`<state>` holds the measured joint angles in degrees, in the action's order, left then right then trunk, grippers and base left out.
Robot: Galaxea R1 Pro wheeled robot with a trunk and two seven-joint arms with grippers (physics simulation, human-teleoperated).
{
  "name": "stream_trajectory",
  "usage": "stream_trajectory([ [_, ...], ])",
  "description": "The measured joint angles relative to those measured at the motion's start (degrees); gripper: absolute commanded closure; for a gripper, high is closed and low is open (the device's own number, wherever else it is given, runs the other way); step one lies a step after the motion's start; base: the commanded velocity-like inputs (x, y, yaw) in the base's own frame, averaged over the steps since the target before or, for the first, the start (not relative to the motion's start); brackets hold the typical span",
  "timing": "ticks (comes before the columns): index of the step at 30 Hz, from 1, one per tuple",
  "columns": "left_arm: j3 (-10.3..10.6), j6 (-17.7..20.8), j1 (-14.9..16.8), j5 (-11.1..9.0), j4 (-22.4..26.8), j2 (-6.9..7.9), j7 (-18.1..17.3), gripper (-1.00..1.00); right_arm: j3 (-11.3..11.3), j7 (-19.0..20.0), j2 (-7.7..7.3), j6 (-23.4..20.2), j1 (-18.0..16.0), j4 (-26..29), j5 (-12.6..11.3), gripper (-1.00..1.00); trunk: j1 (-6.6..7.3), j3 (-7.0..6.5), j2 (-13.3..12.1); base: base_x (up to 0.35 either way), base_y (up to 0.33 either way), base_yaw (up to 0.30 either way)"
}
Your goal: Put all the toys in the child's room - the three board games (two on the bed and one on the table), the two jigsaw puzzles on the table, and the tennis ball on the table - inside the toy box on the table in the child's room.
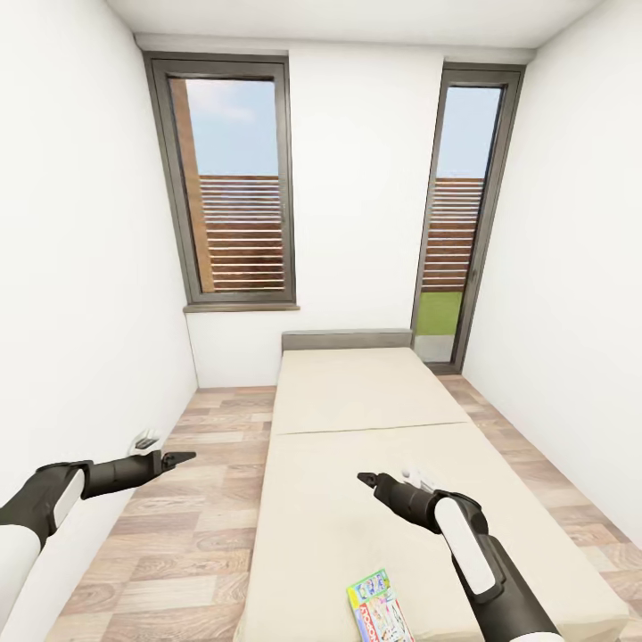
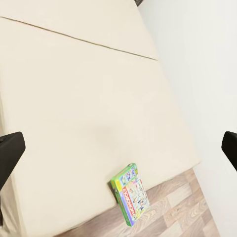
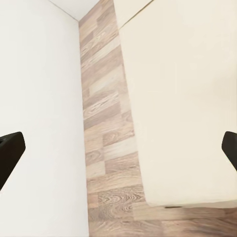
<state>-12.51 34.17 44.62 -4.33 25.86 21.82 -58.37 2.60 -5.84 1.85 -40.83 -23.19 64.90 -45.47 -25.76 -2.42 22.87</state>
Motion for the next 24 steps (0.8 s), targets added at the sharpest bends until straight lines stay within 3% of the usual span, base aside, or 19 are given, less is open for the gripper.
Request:
stream_trajectory([
  [6, -1.57, 0.23, -0.02, -0.03, 0.0, -0.01, 0.0, -1.0, 0.0, 0.2, -0.01, -0.06, 0.0, -0.01, 0.01, -1.0, 0.0, 0.0, 0.0, 0.0, 0.0, 0.0],
  [13, -3.67, 1.29, -0.02, -0.04, 0.0, -0.02, 0.05, -1.0, 0.0, 0.26, -0.01, -0.08, 0.0, -0.01, 0.02, -1.0, -1.53, 1.25, 2.79, 0.0, 0.0, 0.0],
  [24, -4.33, 2.86, -0.09, 0.0, 1.08, 0.21, 0.07, -1.0, 0.0, 0.27, -0.01, 0.0, 0.02, -0.02, 0.02, -1.0, -3.94, 3.17, 7.16, 0.0, 0.0, 0.0],
])
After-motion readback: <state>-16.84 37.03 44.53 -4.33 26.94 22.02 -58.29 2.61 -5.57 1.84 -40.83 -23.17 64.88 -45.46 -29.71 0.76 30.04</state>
